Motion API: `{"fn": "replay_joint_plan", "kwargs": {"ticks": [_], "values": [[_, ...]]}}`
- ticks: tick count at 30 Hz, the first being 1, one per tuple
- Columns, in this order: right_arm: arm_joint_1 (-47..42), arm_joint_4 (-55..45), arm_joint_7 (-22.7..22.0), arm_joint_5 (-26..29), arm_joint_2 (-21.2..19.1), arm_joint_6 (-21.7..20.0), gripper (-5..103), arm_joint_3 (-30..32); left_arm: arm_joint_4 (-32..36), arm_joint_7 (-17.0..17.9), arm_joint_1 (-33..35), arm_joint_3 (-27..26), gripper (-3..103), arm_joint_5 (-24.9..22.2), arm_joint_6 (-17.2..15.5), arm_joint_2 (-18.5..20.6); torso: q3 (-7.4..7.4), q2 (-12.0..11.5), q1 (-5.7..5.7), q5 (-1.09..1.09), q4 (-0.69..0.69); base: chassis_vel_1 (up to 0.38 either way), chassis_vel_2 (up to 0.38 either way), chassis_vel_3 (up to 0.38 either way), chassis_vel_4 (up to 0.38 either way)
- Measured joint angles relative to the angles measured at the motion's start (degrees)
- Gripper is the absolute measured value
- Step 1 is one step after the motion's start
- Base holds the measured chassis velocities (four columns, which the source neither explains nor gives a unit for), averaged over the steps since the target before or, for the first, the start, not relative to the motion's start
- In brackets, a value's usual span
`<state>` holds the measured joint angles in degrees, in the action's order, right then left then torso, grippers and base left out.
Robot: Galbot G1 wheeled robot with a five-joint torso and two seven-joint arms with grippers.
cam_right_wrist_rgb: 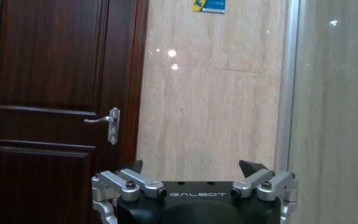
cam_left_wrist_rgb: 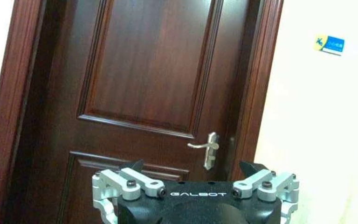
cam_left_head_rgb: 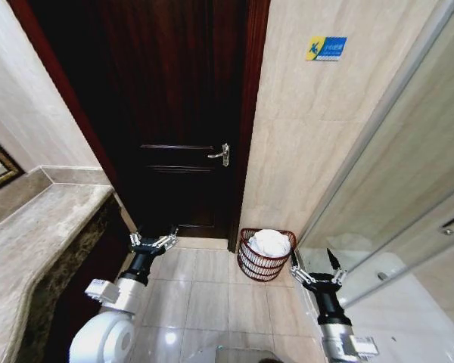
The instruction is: Discard the used towel into the hamper.
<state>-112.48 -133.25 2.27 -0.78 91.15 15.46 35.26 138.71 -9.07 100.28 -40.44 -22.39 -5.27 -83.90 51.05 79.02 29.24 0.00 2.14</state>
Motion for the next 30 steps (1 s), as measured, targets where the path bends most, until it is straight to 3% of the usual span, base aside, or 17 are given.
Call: {"fn": "replay_joint_plan", "kwargs": {"ticks": [30], "values": [[0.0, 0.0, 0.0, 0.0, 0.0, 0.0, 100, 0.0, 0.0, 0.0, 0.0, 0.0, 100, 0.0, 0.0, 0.0, 0.00, 0.0, 0.00, 0.00, 0.00, 0.126, -0.131, -0.129, 0.129]]}}
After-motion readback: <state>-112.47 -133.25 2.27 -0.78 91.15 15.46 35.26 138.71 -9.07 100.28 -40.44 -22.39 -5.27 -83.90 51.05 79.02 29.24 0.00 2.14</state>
